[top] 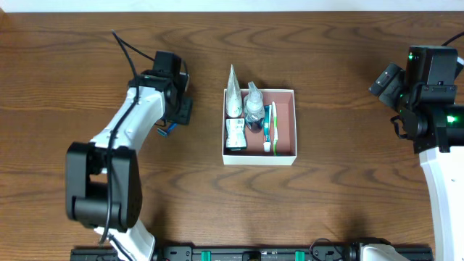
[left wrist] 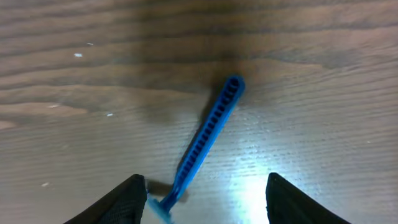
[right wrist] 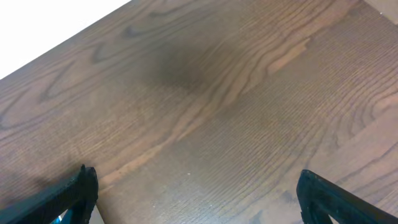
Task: Pack container
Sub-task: 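Move left gripper to the blue razor and grasp it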
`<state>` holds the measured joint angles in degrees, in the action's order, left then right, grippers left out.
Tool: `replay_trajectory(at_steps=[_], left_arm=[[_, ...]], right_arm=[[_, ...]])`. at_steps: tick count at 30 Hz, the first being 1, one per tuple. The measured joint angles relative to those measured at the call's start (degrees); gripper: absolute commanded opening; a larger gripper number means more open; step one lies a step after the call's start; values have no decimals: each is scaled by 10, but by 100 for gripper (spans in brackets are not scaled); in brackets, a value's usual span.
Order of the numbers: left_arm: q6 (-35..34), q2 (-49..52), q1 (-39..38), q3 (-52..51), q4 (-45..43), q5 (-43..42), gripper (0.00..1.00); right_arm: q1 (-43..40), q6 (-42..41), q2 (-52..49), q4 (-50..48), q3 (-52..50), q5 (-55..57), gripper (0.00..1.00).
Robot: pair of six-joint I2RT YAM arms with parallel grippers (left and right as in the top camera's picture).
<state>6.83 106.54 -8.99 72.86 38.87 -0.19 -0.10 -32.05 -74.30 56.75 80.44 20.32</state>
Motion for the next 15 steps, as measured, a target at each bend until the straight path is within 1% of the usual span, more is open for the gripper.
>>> replay_trajectory(at_steps=[10,15], left_arm=[[8,39,0,0,-10,-9,62],[12,47,0,0,-18,-28,62]], right_arm=[[0,0,0,0,0,0,99],[0,0,0,0,0,0,99]])
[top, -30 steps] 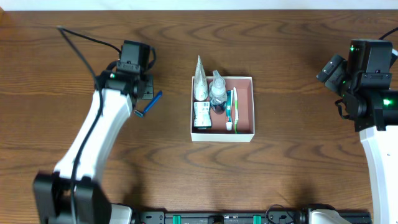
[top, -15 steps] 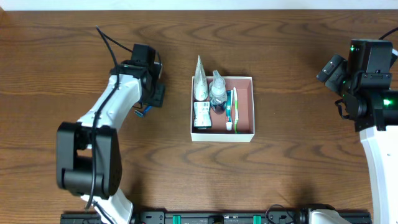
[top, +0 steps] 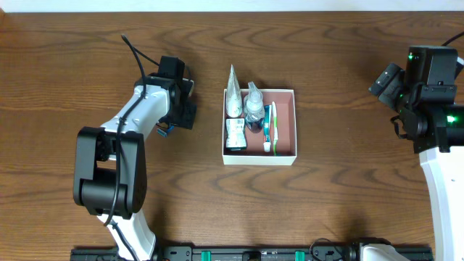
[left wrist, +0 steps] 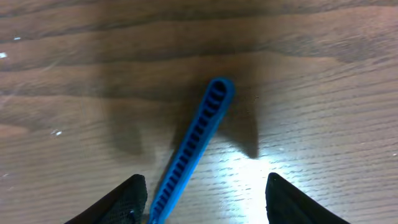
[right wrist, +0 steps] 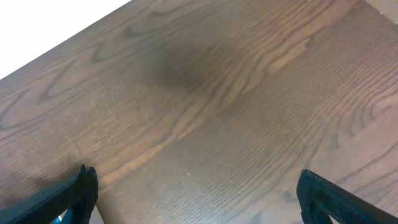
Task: Pack container
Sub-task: 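Move left gripper to the blue razor and grasp it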
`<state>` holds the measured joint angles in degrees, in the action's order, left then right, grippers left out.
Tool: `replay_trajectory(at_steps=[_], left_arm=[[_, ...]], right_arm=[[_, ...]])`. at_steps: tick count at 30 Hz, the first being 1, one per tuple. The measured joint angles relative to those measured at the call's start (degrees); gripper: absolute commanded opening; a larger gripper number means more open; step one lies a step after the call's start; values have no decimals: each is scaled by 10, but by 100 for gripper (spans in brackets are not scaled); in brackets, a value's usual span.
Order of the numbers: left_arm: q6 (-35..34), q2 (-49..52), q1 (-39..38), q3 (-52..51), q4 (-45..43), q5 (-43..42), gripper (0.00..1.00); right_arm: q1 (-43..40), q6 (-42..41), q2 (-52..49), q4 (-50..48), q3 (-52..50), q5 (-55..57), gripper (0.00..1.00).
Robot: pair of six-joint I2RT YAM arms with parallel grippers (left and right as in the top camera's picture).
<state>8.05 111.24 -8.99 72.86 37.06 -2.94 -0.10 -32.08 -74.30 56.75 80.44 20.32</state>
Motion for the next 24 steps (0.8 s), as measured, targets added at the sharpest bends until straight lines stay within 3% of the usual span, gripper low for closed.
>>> replay_trajectory(at_steps=[18,19,22,24], left_arm=[[10,25,0,1,-14,-15,62],[10,26,0,1,-14,-16,57],[10,26,0,1,-13,-16,24],[9,26,0,1,-10,-16,10]], right_arm=[[0,0,0,0,0,0,99],[0,0,0,0,0,0,99],[0,0,0,0,0,0,99],[0,0,0,0,0,0,99]])
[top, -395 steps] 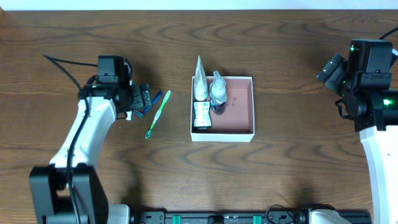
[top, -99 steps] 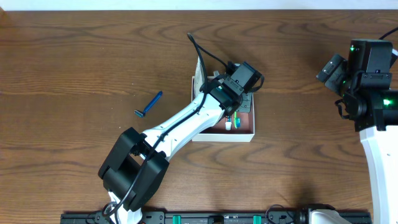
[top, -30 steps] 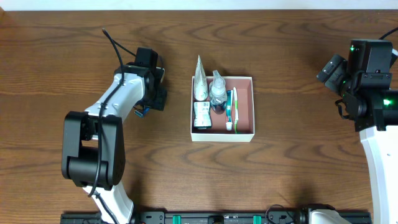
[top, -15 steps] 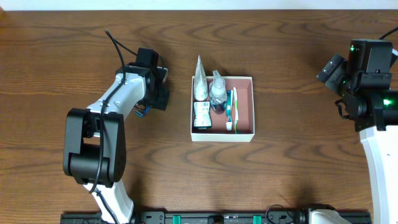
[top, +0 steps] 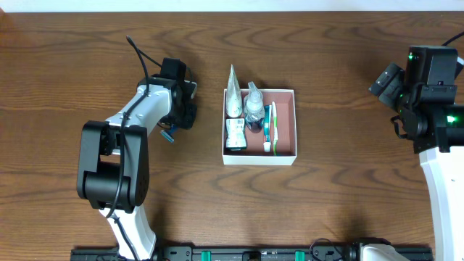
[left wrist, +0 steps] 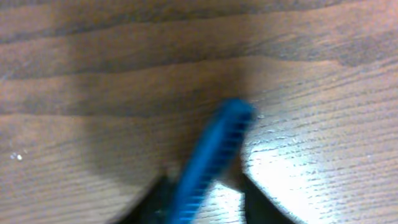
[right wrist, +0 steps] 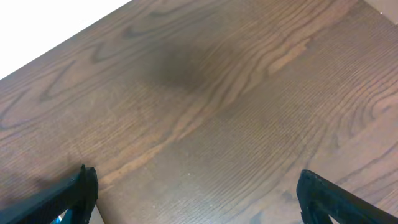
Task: Pack container
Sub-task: 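Move left gripper to the blue razor and grasp it, then carry the blue razor into the box and release it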
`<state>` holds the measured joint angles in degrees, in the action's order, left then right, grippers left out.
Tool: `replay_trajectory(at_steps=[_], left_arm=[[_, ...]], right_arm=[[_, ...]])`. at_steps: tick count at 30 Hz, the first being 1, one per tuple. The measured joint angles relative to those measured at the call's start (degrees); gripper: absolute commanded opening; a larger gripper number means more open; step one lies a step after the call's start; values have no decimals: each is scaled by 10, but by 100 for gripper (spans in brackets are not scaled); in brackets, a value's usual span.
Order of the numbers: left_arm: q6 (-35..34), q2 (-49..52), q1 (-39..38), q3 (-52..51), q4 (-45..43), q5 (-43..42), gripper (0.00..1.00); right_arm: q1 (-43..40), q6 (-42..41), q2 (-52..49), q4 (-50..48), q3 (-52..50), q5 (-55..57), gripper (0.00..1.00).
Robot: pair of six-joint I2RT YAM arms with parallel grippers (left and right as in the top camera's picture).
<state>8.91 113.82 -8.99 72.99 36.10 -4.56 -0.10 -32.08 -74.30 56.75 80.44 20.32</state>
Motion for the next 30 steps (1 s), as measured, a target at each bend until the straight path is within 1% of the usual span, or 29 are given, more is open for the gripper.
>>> replay_trajectory(at_steps=[1,4,9,16,19,22,25,27,30], left_arm=[[0,0,0,0,2,0,6],[-10,0,0,1,8,0,6],[-45,0,0,2,18,0,5],[-86,-26,0,20,109,-14,6],[-92,-82,0,51,136,-48,6],[-94,-168,0,83,132,-108,6],[-109,-275,-9,100,94,-177,6],[-130,-334,-28,106,62,-208,6],[-160,-395,-83,110,14,-237,6]], right_arm=[[0,0,0,0,0,0,99],[0,0,0,0,0,0,99],[0,0,0,0,0,0,99],[0,0,0,0,0,0,99],[0,0,0,0,0,0,99],[0,0,0,0,0,0,99],[0,0,0,0,0,0,99],[0,0,0,0,0,0,99],[0,0,0,0,0,0,99]])
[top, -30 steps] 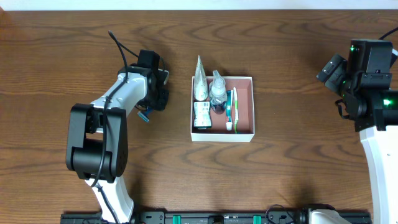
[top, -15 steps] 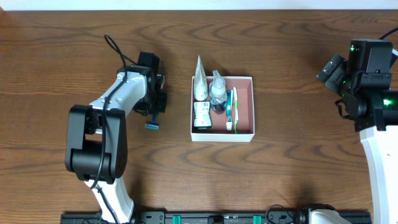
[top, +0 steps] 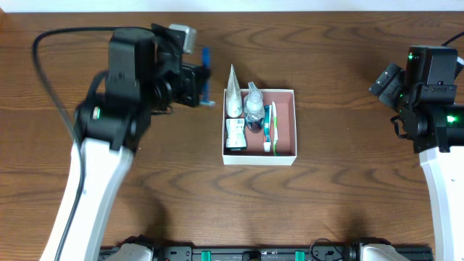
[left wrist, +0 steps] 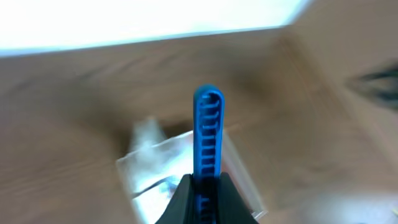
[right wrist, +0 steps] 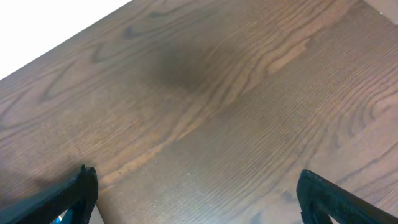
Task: Pack container
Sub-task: 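Carry the blue razor into the box and release it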
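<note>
My left gripper (top: 197, 81) is shut on a blue razor (top: 206, 75), held in the air just left of the white box (top: 290, 93). In the left wrist view the razor's ribbed handle (left wrist: 208, 134) sticks up between my closed fingers (left wrist: 181, 198), with the blurred box behind it. The box holds two tubes, a small bottle and a toothbrush (top: 270, 125). My right gripper (right wrist: 196, 193) stands open over bare wood at the far right, with nothing between its fingers.
The brown wooden table (top: 348, 181) runs under both arms. The right arm (top: 428, 87) stands at the right edge. The box has a bare reddish floor (top: 286, 123) on its right side.
My left gripper has lifted off the table with the razor in it and now sits higher and farther right, close to the box. The right arm has not moved.
My left gripper stood open over the blue razor lying on the wood left of the box. It then sat lower around the handle, and then shut on it. Now the razor is raised beside the box. The right gripper stayed open throughout.
</note>
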`<state>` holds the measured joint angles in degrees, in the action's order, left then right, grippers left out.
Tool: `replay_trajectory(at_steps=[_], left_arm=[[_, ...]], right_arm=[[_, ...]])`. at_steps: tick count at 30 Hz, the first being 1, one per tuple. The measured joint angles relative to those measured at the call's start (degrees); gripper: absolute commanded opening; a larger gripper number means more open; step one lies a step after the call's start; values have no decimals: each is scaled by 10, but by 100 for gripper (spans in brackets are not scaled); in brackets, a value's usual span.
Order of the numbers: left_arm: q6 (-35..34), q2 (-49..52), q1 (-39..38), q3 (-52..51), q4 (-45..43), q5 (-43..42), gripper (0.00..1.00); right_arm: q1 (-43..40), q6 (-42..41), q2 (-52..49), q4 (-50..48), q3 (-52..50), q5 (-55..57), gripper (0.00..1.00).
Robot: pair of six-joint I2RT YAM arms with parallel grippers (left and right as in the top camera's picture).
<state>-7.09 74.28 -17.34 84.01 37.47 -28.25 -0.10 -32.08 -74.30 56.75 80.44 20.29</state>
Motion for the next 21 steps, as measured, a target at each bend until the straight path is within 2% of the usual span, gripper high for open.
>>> replay_trajectory(at_steps=[4,11,15,21], left_arm=[[-35,-13,-100,1,-51,10,6],[-102,100,-269,1,-107,153,6],[-126,189,-313,-1,-124,214,6],[-169,278,-313,-4,-124,264,6]], right_arm=[[0,0,0,0,0,0,99],[0,0,0,0,0,0,99],[0,0,0,0,0,0,99],[0,0,0,0,0,0,99]])
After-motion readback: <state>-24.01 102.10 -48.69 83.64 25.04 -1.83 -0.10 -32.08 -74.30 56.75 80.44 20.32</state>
